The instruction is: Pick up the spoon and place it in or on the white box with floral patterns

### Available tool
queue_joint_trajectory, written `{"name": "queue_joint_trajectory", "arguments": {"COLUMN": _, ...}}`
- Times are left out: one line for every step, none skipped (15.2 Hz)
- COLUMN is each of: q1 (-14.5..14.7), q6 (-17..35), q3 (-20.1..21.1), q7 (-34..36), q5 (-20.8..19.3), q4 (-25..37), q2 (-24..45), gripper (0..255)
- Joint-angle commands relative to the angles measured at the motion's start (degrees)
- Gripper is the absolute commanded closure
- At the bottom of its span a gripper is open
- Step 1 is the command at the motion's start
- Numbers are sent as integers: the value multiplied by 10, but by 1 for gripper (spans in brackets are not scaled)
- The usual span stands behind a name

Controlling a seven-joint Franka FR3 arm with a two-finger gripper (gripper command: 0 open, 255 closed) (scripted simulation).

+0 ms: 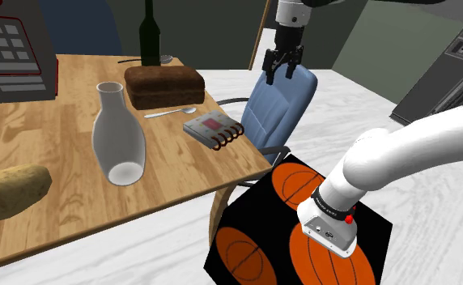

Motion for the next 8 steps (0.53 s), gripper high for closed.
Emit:
{"name": "queue_joint_trajectory", "arguments": {"q1": 3, "q6": 20, "q3": 10, "q7": 13, "q5": 6, "q4": 14, "q2": 41, "gripper": 0}}
{"name": "queue_joint_trajectory", "arguments": {"q1": 5, "q6": 30, "q3": 14, "q7": 19, "q5": 8, "q4": 23, "q2": 63, "gripper": 0}}
{"name": "queue_joint_trajectory", "arguments": {"q1": 6, "q6": 39, "q3": 18, "q7": 25, "q5": 9, "q4": 33, "q2": 84, "gripper": 0}}
{"name": "queue_joint_trajectory", "arguments": {"q1": 8, "q6": 47, "q3": 22, "q7": 31, "q5": 11, "q4": 43, "q2": 106, "gripper": 0}}
{"name": "queue_joint_trajectory", "arguments": {"q1": 9, "q6": 54, "q3": 26, "q7": 36, "q5": 12, "q4": 54, "q2": 128, "gripper": 0}}
{"name": "queue_joint_trajectory", "arguments": {"q1": 10, "q6": 62, "q3": 29, "q7": 42, "q5": 12, "q4": 66, "q2": 150, "gripper": 0}}
{"name": "queue_joint_trajectory", "arguments": {"q1": 12, "q6": 68, "q3": 33, "q7": 47, "q5": 13, "q4": 79, "q2": 173, "gripper": 0}}
{"name": "queue_joint_trajectory", "arguments": {"q1": 13, "q6": 74, "q3": 36, "q7": 53, "q5": 13, "q4": 92, "q2": 195, "gripper": 0}}
